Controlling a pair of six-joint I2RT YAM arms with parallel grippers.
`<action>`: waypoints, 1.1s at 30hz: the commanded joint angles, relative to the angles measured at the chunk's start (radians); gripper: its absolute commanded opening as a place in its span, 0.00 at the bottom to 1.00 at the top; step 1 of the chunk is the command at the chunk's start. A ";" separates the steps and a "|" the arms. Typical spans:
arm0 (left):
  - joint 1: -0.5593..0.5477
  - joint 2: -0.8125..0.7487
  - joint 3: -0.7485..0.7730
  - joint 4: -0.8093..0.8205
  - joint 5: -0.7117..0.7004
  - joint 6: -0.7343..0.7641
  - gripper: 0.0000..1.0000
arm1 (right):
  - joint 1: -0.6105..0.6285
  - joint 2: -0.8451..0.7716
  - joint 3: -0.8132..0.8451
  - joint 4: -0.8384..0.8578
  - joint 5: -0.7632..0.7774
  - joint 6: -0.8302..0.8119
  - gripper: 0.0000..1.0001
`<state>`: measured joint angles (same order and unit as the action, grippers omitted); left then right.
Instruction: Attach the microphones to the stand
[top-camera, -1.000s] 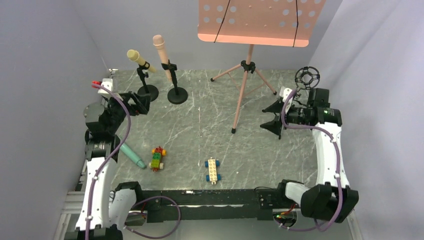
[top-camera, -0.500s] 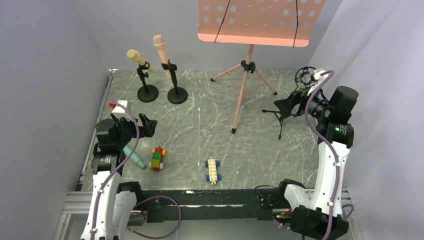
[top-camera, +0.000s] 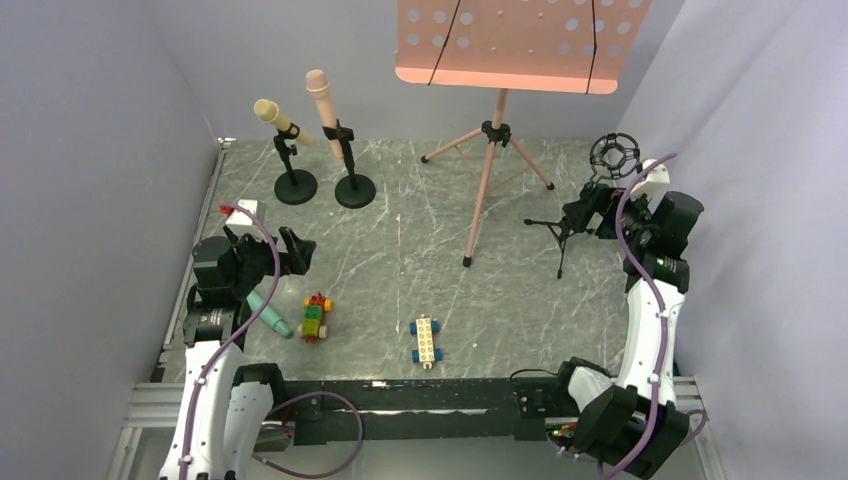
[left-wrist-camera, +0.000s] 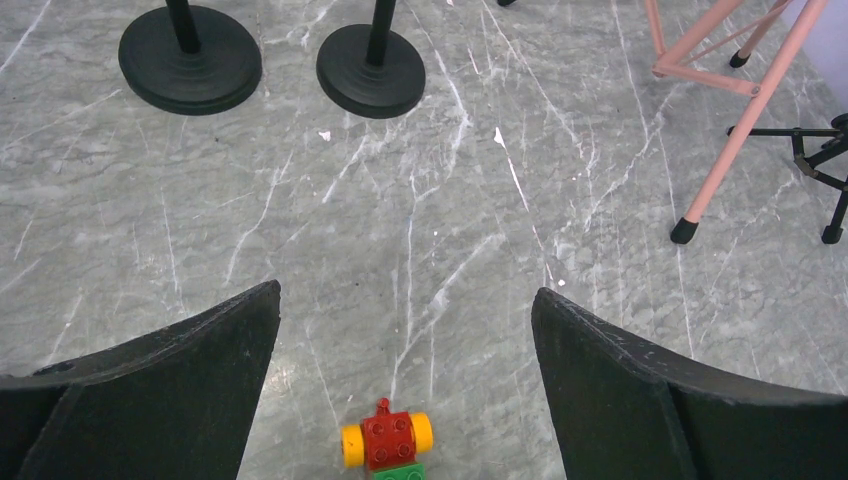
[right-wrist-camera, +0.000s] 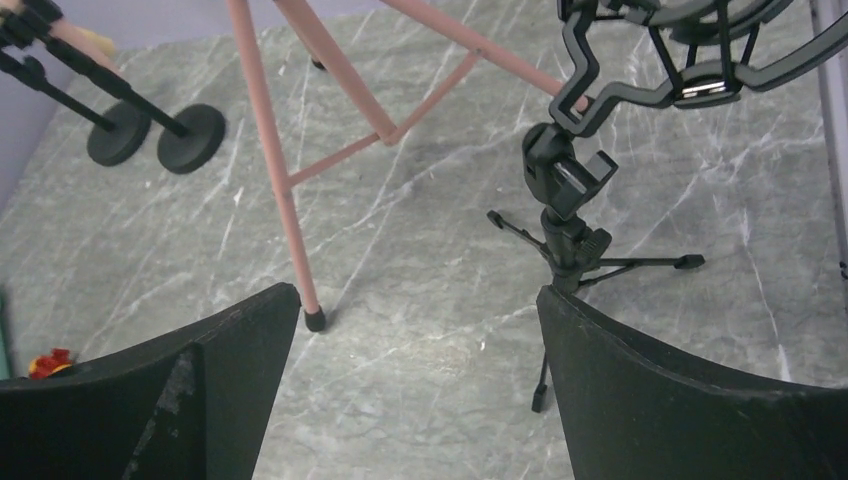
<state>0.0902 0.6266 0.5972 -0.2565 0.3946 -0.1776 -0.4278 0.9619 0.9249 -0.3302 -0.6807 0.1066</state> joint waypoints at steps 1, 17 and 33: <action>-0.003 -0.002 0.028 0.014 0.003 0.003 0.99 | -0.004 0.035 -0.048 0.136 -0.039 -0.094 0.94; -0.003 0.013 0.023 0.023 0.012 -0.006 0.99 | 0.027 0.180 -0.262 0.623 0.075 -0.152 0.75; -0.001 0.022 0.021 0.029 0.025 -0.013 0.99 | 0.086 0.282 -0.252 0.761 0.123 -0.210 0.55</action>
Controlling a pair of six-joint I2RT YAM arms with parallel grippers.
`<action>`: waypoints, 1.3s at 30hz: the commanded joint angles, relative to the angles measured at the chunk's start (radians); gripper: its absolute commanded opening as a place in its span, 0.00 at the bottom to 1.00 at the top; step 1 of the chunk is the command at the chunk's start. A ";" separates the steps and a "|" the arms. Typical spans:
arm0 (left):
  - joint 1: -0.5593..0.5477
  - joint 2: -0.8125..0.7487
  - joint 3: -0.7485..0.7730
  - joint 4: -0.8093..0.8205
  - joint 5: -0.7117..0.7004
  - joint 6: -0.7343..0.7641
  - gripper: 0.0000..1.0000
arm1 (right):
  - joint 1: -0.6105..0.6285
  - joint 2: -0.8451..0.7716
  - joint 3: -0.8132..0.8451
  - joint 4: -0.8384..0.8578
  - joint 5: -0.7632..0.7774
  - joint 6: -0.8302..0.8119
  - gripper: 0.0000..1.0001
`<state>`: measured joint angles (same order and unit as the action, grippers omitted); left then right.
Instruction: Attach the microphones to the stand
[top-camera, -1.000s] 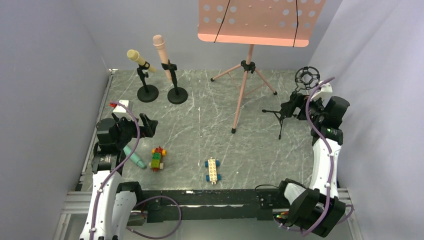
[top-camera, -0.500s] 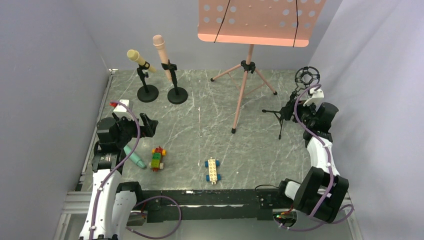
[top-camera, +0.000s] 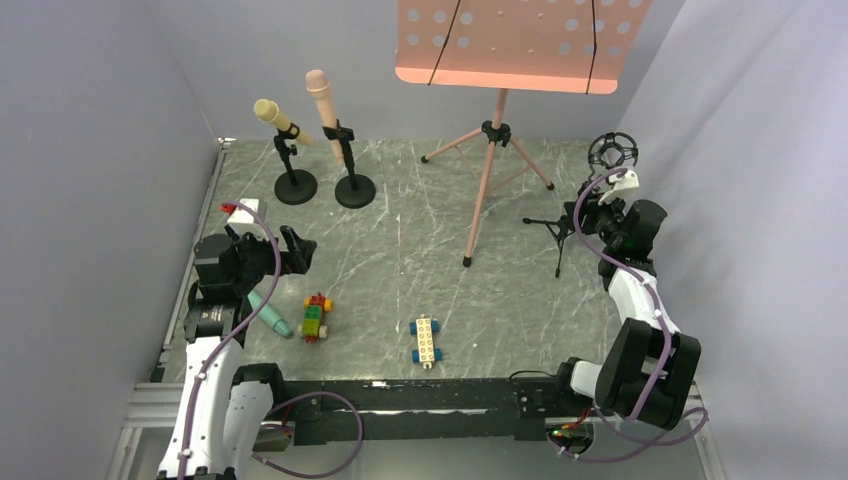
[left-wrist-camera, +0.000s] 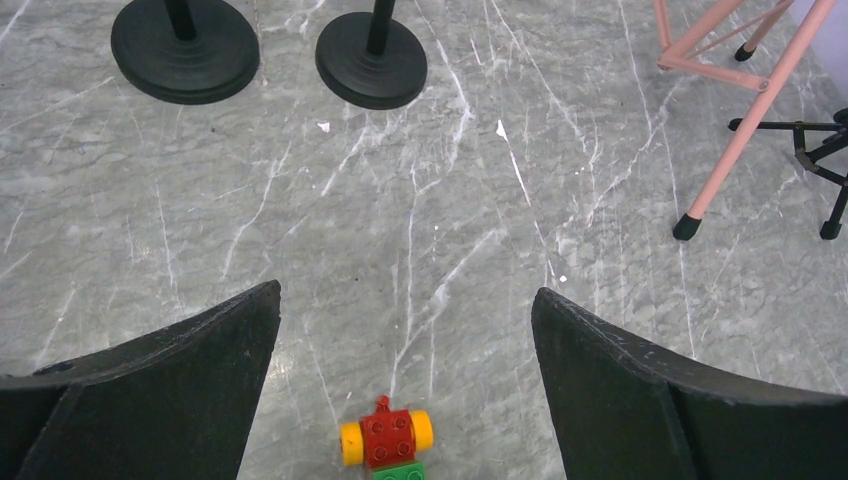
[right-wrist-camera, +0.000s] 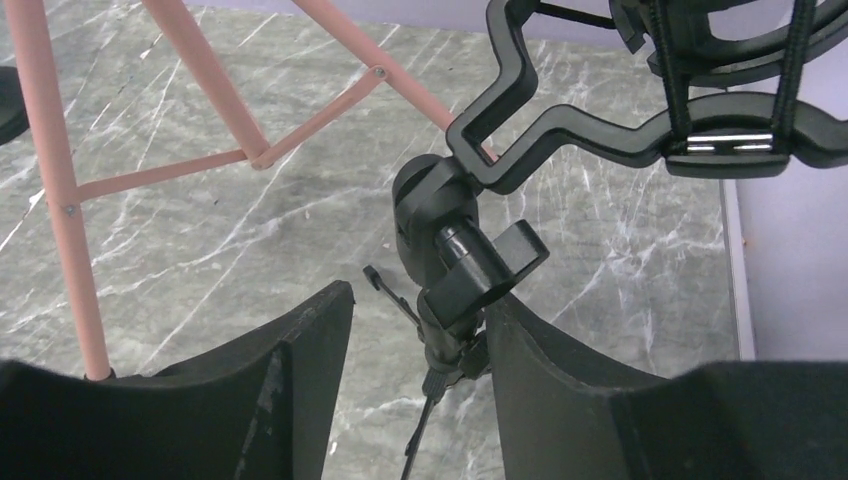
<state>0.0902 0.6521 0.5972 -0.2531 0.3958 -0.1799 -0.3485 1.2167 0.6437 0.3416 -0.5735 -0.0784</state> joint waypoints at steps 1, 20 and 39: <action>-0.001 -0.004 0.021 0.025 0.023 -0.012 0.99 | 0.005 0.039 0.034 0.095 0.016 -0.026 0.53; -0.001 -0.008 0.021 0.018 0.014 -0.006 0.99 | 0.036 0.061 0.028 0.125 -0.007 -0.090 0.00; 0.003 0.020 0.024 0.017 -0.001 -0.001 0.99 | 0.288 -0.198 0.203 -0.862 -0.546 -0.570 0.00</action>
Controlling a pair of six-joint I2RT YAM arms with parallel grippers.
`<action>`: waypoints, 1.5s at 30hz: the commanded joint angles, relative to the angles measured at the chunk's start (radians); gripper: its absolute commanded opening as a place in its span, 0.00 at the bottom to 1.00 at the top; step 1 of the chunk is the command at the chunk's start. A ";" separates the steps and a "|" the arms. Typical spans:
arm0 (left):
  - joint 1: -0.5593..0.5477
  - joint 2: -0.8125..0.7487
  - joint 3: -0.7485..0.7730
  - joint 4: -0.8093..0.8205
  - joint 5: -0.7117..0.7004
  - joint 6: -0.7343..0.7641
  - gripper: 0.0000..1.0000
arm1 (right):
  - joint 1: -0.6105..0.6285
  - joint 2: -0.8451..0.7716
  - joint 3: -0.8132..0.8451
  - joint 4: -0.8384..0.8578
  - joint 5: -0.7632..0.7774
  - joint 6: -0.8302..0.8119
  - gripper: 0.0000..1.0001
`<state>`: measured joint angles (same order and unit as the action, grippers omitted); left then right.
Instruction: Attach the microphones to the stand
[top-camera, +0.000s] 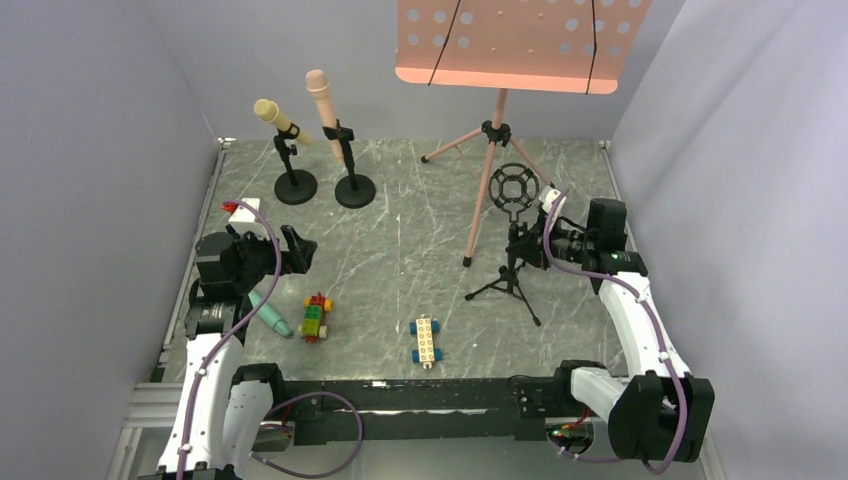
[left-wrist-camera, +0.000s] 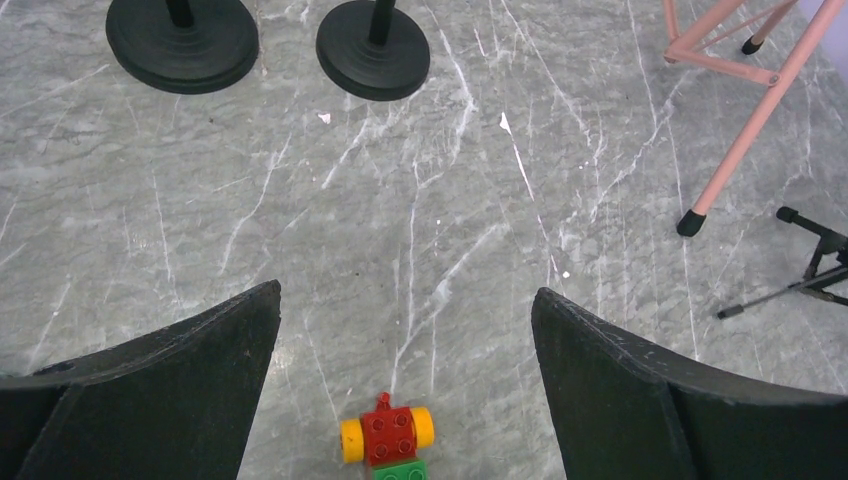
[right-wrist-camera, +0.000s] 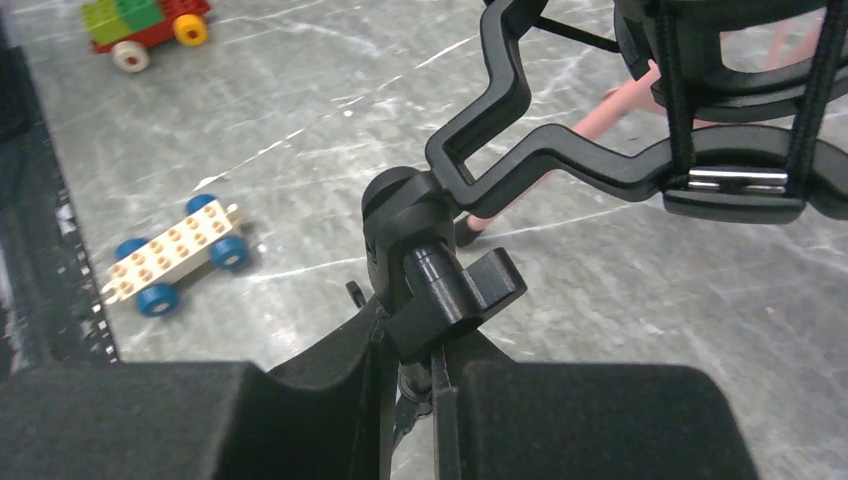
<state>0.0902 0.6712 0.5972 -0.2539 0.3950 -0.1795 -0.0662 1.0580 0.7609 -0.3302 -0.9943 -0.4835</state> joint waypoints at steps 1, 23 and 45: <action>0.003 0.001 0.024 0.019 -0.001 -0.001 0.99 | 0.016 -0.042 0.093 -0.211 -0.136 -0.174 0.00; 0.005 0.003 -0.012 0.038 0.019 -0.220 0.99 | 0.222 0.088 -0.105 0.515 0.129 0.247 0.04; 0.092 0.041 0.011 -0.276 -0.468 -0.501 0.99 | 0.163 0.099 0.057 -0.068 0.042 -0.320 0.85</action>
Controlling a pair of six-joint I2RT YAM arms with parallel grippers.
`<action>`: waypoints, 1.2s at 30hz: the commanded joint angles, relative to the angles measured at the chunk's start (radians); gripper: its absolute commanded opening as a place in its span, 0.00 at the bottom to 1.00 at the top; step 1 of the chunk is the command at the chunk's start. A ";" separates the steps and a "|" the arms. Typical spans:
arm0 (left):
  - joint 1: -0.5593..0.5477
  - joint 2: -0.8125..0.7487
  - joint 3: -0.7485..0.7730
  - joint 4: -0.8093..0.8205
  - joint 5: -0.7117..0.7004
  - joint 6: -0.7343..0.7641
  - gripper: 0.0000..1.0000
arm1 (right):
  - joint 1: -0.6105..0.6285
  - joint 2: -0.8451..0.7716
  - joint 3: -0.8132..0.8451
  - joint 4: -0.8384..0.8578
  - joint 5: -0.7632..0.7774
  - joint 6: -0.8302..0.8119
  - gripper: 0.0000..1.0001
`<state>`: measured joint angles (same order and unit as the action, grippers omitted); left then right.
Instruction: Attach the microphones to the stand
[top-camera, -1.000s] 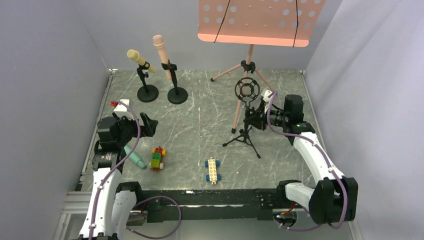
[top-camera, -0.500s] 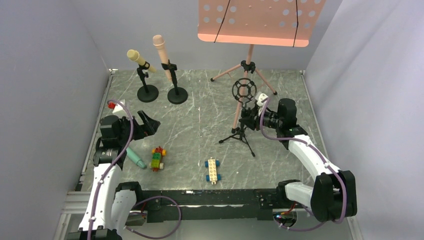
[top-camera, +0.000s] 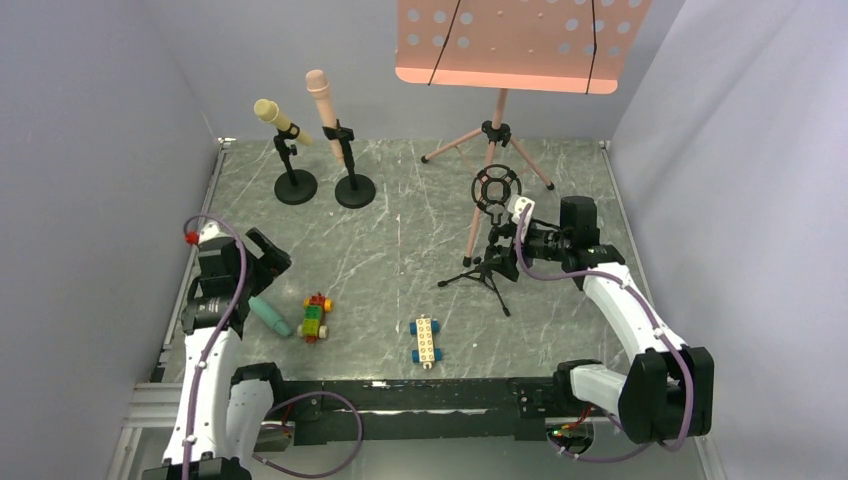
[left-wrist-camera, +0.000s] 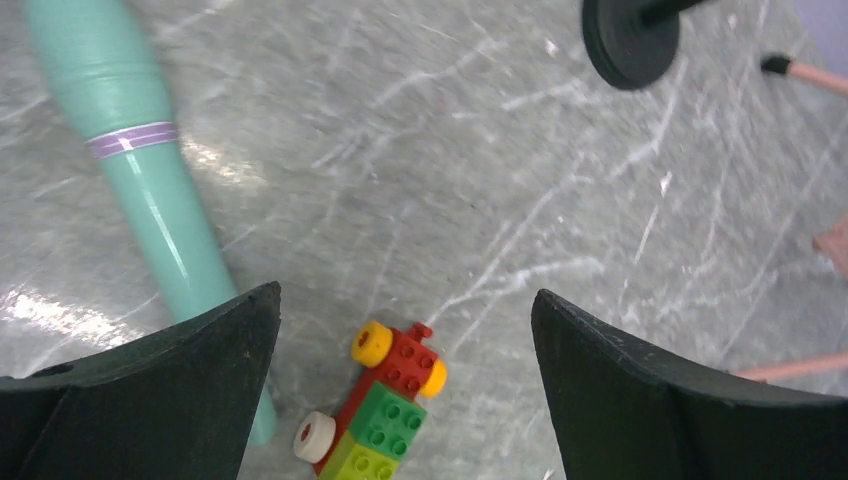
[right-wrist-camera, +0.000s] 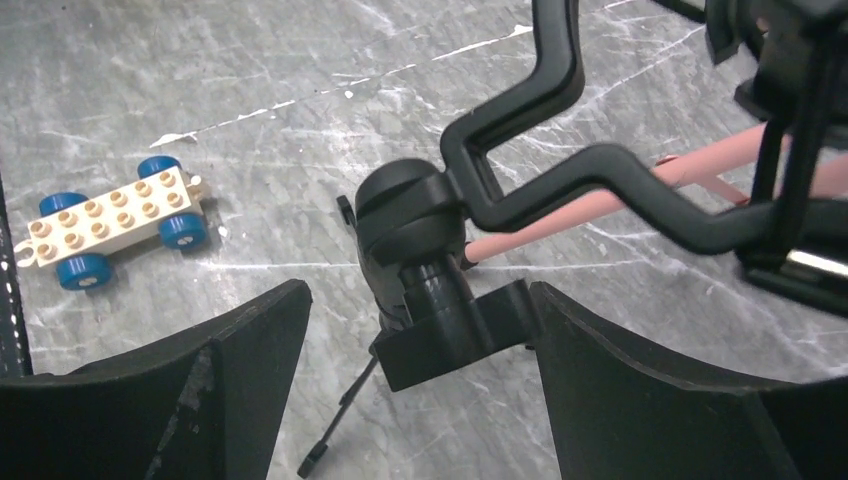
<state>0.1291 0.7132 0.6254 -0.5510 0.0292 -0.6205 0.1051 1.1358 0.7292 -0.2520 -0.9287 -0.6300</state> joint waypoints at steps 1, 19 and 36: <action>0.071 0.015 -0.016 0.025 -0.096 -0.068 0.99 | -0.012 0.029 0.100 -0.180 -0.020 -0.202 0.86; 0.280 0.485 0.011 0.067 -0.162 -0.105 0.94 | -0.047 0.057 0.186 -0.401 -0.087 -0.370 0.87; 0.323 0.729 0.125 0.074 -0.100 -0.051 0.19 | -0.097 0.068 0.195 -0.449 -0.116 -0.408 0.87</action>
<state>0.4477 1.4307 0.7322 -0.4679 -0.1101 -0.6735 0.0277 1.2053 0.8818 -0.6659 -0.9886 -0.9840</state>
